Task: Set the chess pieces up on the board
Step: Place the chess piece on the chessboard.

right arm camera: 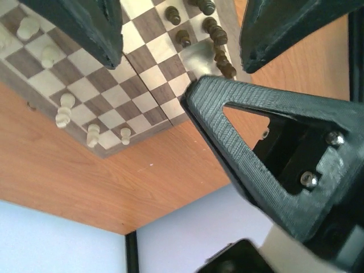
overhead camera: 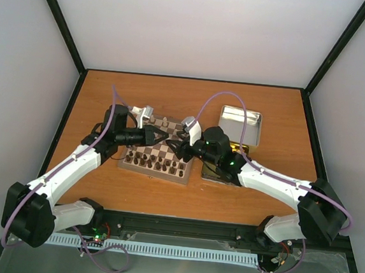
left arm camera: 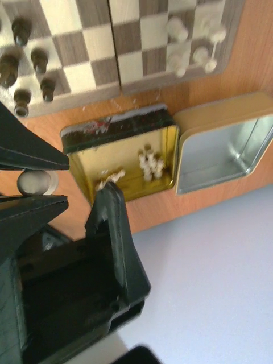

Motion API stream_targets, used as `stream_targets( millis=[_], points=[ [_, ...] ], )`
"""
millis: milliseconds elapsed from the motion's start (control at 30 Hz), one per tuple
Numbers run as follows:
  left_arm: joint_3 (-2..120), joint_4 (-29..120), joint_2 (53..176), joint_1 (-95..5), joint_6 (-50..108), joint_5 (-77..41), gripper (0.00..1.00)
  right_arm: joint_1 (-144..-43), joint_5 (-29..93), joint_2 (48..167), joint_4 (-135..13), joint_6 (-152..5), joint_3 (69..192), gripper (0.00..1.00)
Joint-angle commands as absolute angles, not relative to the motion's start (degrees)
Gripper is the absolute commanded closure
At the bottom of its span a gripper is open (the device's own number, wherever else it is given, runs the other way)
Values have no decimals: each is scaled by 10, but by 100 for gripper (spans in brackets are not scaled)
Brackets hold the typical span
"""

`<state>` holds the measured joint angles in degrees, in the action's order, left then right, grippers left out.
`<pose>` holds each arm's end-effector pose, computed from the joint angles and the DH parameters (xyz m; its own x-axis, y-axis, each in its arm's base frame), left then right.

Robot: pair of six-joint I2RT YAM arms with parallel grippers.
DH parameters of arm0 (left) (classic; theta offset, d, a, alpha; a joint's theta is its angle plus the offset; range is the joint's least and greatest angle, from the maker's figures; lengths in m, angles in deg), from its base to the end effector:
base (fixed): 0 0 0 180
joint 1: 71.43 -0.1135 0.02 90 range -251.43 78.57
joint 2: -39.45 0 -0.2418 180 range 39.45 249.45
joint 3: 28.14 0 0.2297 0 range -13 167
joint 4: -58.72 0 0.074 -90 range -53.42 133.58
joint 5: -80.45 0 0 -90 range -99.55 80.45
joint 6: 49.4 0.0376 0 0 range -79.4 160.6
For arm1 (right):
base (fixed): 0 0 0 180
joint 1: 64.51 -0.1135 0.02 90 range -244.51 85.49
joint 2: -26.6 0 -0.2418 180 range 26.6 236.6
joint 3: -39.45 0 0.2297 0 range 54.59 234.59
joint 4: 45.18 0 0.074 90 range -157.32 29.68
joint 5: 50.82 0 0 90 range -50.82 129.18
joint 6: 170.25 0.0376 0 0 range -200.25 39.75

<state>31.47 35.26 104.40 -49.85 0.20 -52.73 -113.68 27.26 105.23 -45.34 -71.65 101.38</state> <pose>0.2092 -0.1104 0.2623 -0.8764 -0.1616 -0.4537 0.3385 0.4633 -0.8190 0.1892 0.2308 0.2524 -0.3175 -0.1437 -0.9373 -0.8314 0.5175 0.2023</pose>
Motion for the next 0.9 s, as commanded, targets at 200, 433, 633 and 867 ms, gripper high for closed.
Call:
stream_targets(
  millis=[200, 433, 633, 867],
  points=[
    [347, 239, 1058, -502, 117, -109, 96, -1108, 382, 982, -502, -608, 952, 31],
    [360, 281, 1144, -502, 123, 0, 97, -1107, 414, 961, -535, -571, 922, 31],
    [375, 352, 1235, -496, 135, 17, 98, -1107, 399, 962, -534, -562, 915, 31],
    [402, 392, 1312, -464, 177, 91, 98, -1107, 391, 963, -527, -561, 907, 31]
  ],
)
